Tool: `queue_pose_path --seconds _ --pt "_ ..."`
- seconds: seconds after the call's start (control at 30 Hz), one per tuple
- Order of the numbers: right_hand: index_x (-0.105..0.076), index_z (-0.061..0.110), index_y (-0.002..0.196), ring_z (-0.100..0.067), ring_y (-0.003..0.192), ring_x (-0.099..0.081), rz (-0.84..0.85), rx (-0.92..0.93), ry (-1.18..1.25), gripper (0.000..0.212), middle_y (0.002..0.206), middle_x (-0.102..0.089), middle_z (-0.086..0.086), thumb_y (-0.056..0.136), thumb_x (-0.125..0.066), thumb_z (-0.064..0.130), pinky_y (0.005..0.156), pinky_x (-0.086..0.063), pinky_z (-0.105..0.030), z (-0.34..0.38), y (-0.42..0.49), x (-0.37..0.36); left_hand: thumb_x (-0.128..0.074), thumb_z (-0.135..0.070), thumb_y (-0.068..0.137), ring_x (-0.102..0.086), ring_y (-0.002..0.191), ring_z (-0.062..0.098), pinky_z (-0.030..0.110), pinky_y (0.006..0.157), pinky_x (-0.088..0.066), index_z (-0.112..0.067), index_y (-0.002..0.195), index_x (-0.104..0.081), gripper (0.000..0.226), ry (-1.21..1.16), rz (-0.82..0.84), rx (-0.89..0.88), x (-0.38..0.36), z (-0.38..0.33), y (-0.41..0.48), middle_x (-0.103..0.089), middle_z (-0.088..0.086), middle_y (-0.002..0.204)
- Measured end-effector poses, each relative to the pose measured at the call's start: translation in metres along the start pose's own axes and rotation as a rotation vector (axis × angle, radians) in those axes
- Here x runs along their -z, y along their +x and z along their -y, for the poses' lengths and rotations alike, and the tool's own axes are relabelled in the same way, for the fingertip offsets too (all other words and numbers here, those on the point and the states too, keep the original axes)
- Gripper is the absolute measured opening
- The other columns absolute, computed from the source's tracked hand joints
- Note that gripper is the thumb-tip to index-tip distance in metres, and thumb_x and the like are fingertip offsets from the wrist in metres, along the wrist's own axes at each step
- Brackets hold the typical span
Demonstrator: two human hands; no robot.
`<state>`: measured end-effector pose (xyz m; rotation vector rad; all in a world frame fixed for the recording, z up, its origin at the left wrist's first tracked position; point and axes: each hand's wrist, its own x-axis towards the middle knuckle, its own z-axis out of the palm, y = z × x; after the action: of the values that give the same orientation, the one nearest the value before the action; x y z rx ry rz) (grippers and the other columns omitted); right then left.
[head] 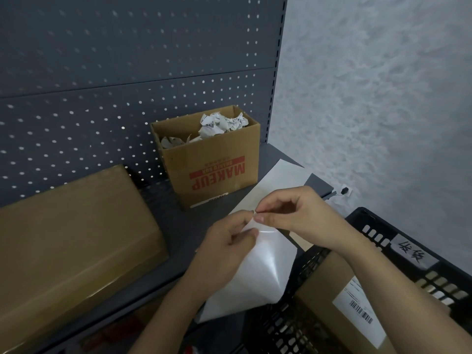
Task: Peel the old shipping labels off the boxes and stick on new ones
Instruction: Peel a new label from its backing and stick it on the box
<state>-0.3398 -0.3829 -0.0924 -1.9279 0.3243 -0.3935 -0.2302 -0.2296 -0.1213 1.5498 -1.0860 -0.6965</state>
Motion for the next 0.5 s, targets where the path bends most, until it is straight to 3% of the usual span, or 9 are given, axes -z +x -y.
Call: queue_pose_path --seconds 0.1,0.2,0.37,0.5 --pt "-0.076 0.011 0.086 -0.010 0.073 -0.066 -0.012 0.014 -0.017 0.007 0.078 -0.073 0.001 0.081 -0.077 0.014 0.070 -0.051 -0.025 -0.0025 -0.0006 0.0007 -0.052 -0.012 0.098 -0.066 0.093 0.020 0.045 0.088 -0.052 -0.026 0.105 -0.068 0.022 0.035 -0.002 -0.016 -0.0008 -0.0007 -0.0004 -0.070 0.000 0.095" --pt "-0.077 0.015 0.087 -0.024 0.079 -0.068 -0.013 0.034 -0.053 0.005 0.082 -0.074 -0.002 0.082 -0.076 0.017 0.078 -0.054 -0.040 -0.0036 -0.0014 0.0014 -0.054 -0.014 0.097 -0.064 0.091 0.029 0.048 0.085 -0.051 -0.023 0.103 -0.068 0.018 0.037 0.003 -0.045 -0.0017 -0.0005 0.0007 -0.068 0.009 0.092" --pt "-0.077 0.014 0.088 -0.003 0.068 -0.061 0.011 0.039 -0.028 0.004 0.078 -0.071 0.005 0.085 -0.074 0.014 0.066 -0.046 -0.020 -0.0036 -0.0045 0.0047 -0.052 -0.027 0.091 -0.058 0.086 0.041 0.055 0.079 -0.048 -0.011 0.098 -0.063 0.021 0.047 0.014 -0.066 -0.0031 0.0017 0.0015 -0.059 0.023 0.090" --pt "-0.077 0.011 0.092 -0.003 0.069 -0.062 0.006 0.057 -0.023 0.009 0.081 -0.072 0.005 0.087 -0.070 0.008 0.066 -0.046 -0.017 -0.0042 -0.0071 0.0070 -0.052 -0.024 0.093 -0.056 0.084 0.042 0.051 0.073 -0.048 -0.009 0.095 -0.062 0.019 0.027 0.014 -0.067 -0.0037 0.0028 0.0021 -0.057 0.024 0.088"
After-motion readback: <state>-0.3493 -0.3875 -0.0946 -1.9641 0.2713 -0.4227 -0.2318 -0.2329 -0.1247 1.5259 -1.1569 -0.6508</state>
